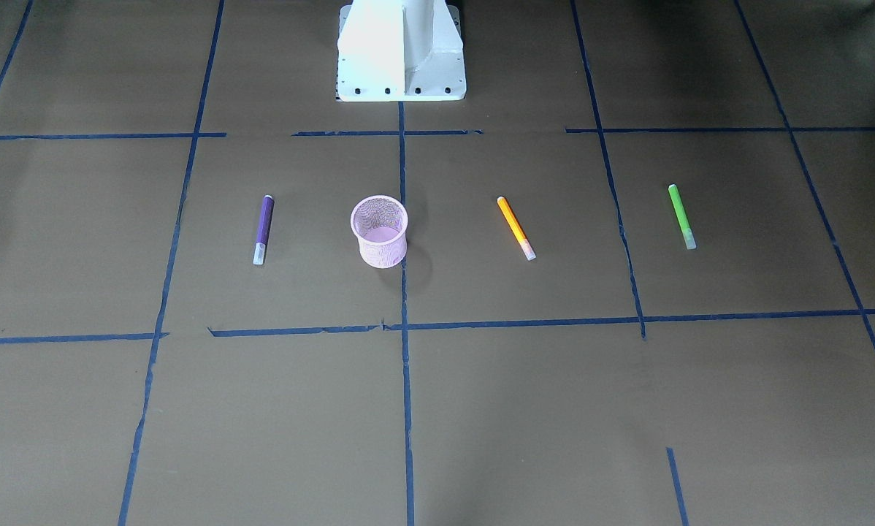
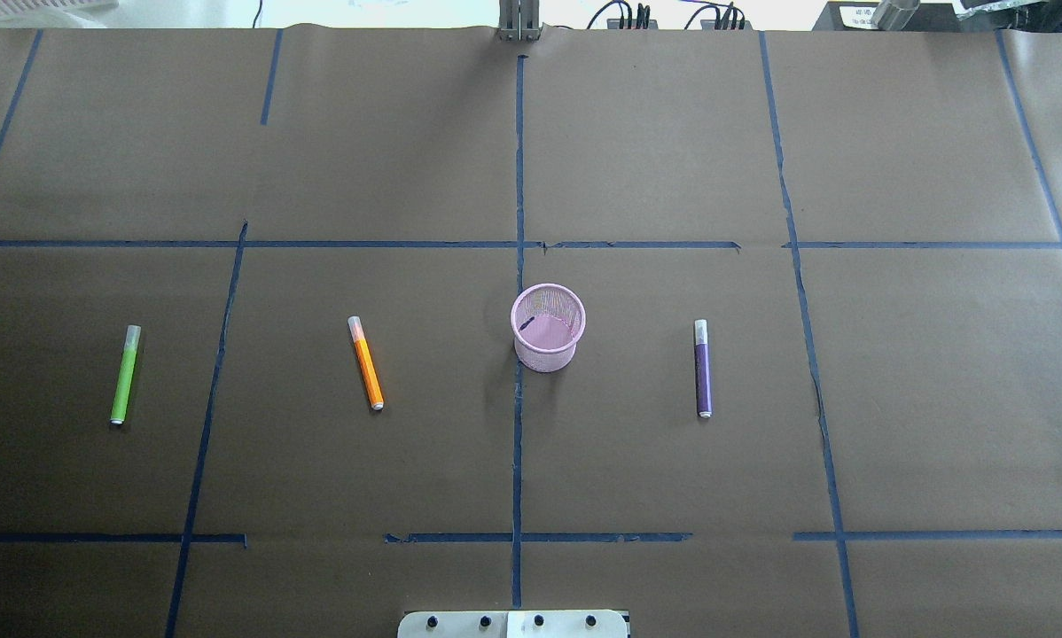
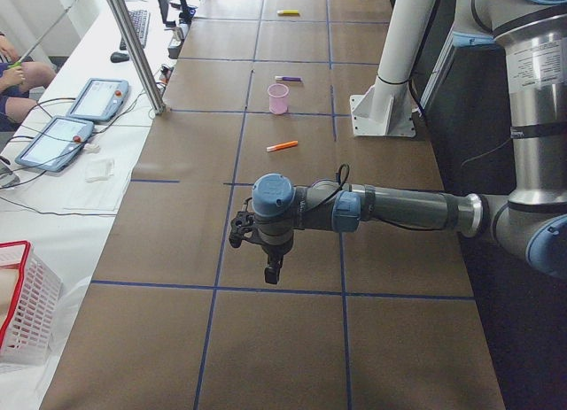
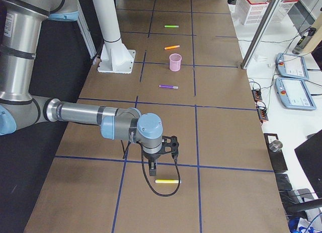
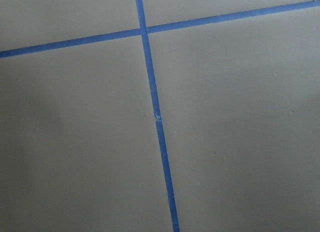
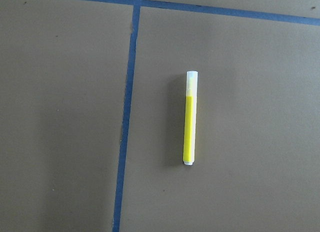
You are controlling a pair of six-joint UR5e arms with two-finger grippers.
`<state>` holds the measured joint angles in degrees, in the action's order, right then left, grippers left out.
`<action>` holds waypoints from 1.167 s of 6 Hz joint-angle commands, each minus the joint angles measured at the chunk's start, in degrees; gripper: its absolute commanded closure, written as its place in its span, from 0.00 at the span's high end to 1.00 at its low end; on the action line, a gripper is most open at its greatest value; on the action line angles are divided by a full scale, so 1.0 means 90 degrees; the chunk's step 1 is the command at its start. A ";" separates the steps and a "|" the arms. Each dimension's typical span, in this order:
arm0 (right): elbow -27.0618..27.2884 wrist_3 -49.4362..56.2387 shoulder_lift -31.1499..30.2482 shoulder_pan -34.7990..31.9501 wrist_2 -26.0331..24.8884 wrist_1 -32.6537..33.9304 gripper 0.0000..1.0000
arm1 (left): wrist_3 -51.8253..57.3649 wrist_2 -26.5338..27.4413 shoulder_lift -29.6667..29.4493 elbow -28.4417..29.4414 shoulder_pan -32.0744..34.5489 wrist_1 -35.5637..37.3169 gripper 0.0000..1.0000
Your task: Collect pens into pen holder
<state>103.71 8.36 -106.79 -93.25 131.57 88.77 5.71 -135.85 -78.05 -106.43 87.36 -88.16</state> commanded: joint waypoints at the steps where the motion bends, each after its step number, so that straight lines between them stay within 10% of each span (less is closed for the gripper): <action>1: 0.0000 -0.0011 0.0048 0.0038 0.0000 -0.0010 1.00 | 0.0000 -0.0013 0.0000 -0.0068 -0.0010 -0.0010 1.00; 4: -0.0010 -0.0498 0.0166 0.0506 0.0010 -0.0683 1.00 | -0.0097 -0.0119 -0.1324 0.0300 -0.0136 -0.0399 1.00; 7: -0.0010 -0.0489 0.0166 0.0566 0.0019 -0.0684 1.00 | -0.3315 0.0305 -0.1309 0.0224 -0.2064 -0.1400 1.00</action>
<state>103.63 3.98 -105.30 -88.36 131.74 82.63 -12.13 -135.48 -89.85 -104.69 74.57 -96.41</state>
